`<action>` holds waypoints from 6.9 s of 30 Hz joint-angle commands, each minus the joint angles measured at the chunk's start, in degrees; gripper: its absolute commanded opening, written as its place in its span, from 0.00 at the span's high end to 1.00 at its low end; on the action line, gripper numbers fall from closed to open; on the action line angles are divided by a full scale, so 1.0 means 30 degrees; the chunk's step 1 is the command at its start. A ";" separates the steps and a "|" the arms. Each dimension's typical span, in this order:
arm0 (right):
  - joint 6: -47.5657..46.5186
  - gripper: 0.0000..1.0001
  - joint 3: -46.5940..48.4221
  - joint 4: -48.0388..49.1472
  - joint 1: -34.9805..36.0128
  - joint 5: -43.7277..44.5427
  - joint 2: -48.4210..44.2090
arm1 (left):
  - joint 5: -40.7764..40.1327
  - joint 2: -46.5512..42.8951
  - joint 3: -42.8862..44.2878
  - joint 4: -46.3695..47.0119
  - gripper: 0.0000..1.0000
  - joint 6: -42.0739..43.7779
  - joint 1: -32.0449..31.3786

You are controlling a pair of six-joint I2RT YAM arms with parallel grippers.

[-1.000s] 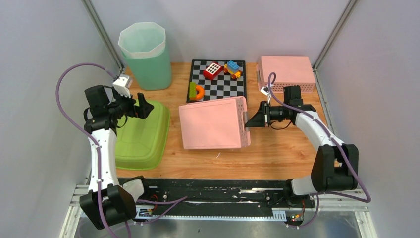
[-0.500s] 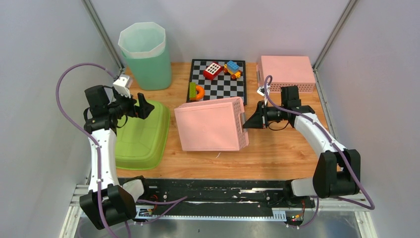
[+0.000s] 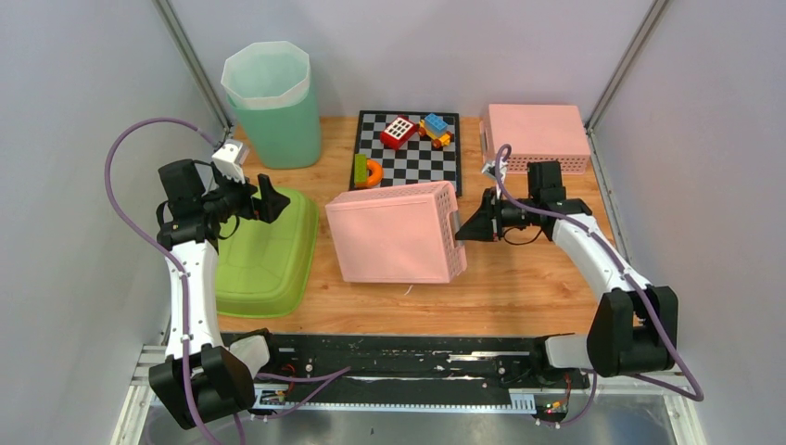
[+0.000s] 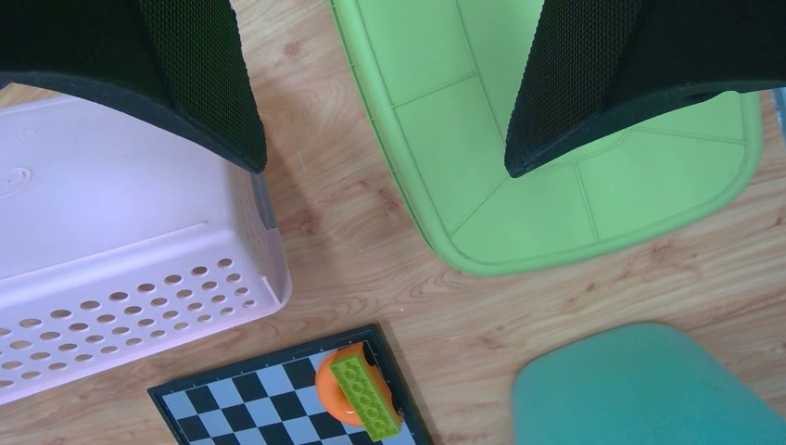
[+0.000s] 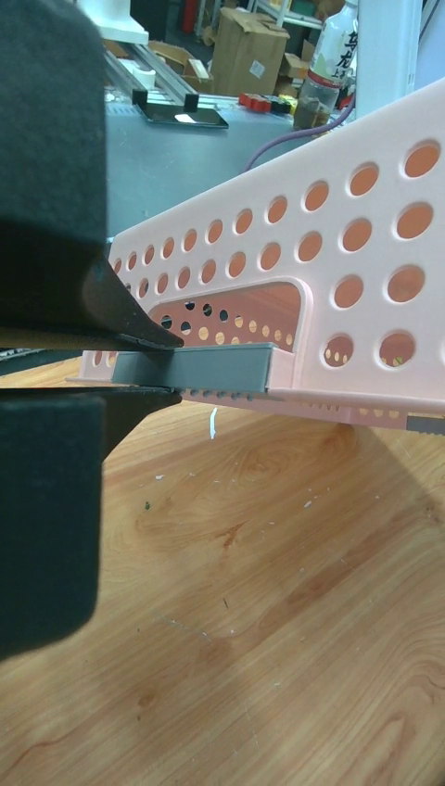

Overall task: Turn the large container upside down
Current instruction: Turn the container upside down at the center of the board, then move the container to the center of the board.

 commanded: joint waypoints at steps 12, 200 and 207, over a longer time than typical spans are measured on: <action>-0.0908 0.97 -0.0440 0.0271 0.0462 0.0713 0.0180 | 0.0705 -0.0249 -0.0210 0.0196 0.00 0.0032 -0.0475; -0.5491 0.13 0.1767 0.3199 1.0729 1.7766 -0.0898 | -0.4919 0.0725 0.0471 -0.1835 0.00 0.2801 -0.6838; -0.4658 0.13 0.5383 0.2571 1.3488 1.9675 0.4235 | -0.5444 0.0626 0.0136 -0.1438 0.00 0.2666 -0.6766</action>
